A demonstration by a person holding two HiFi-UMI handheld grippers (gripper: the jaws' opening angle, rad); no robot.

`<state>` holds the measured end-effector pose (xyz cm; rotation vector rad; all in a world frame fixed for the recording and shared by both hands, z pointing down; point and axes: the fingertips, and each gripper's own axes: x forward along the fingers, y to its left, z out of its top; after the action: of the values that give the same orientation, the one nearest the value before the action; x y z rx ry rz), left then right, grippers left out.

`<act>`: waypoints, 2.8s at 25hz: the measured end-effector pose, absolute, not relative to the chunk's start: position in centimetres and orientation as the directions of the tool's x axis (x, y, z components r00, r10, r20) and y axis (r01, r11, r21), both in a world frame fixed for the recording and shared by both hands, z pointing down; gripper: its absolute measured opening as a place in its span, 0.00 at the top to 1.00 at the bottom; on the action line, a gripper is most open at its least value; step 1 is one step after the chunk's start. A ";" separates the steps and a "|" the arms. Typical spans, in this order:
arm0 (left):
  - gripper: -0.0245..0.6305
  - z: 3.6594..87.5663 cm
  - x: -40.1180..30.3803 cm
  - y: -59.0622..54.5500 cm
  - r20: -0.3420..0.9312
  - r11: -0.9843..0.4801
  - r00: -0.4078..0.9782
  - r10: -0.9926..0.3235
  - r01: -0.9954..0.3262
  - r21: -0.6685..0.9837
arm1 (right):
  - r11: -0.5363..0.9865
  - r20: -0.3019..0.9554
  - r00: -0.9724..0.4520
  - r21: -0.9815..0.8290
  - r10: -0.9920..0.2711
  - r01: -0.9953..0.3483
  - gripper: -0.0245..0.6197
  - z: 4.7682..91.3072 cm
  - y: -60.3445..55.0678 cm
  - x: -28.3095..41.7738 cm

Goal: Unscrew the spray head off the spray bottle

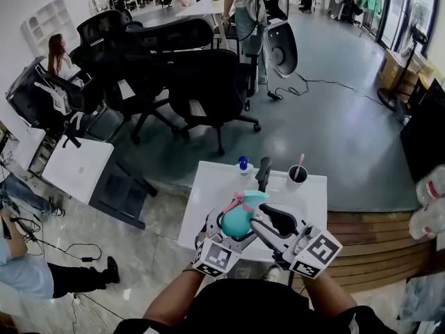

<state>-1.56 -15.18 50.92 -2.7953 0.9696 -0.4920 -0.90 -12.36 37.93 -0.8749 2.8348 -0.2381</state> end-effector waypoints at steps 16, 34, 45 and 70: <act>0.24 51.8 -0.5 -14.5 0.284 -0.786 0.735 -0.616 -0.551 -0.281 | 0.763 -0.058 -0.777 -0.252 -0.626 -0.596 0.75 38.9 -13.6 -1.5; 0.24 50.1 1.3 -10.6 0.204 -0.927 0.915 -0.349 -0.306 -0.214 | 0.929 -0.085 -0.926 -0.064 -0.368 -0.364 0.75 37.5 -10.4 -1.6; 0.24 48.8 2.4 -7.6 0.179 -0.974 0.969 -0.170 -0.137 -0.181 | 0.986 -0.091 -0.983 -0.064 -0.162 -0.156 0.75 36.9 -7.6 -1.3; 0.24 52.7 0.4 -12.2 0.292 -0.865 0.816 -0.500 -0.452 -0.217 | 0.774 -0.064 -0.786 -0.241 -0.615 -0.586 0.73 39.4 -12.5 -1.4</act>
<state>0.42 -12.24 52.74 -2.8610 0.7543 -0.5169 -1.39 -12.52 39.40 -0.9624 2.8258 -0.3149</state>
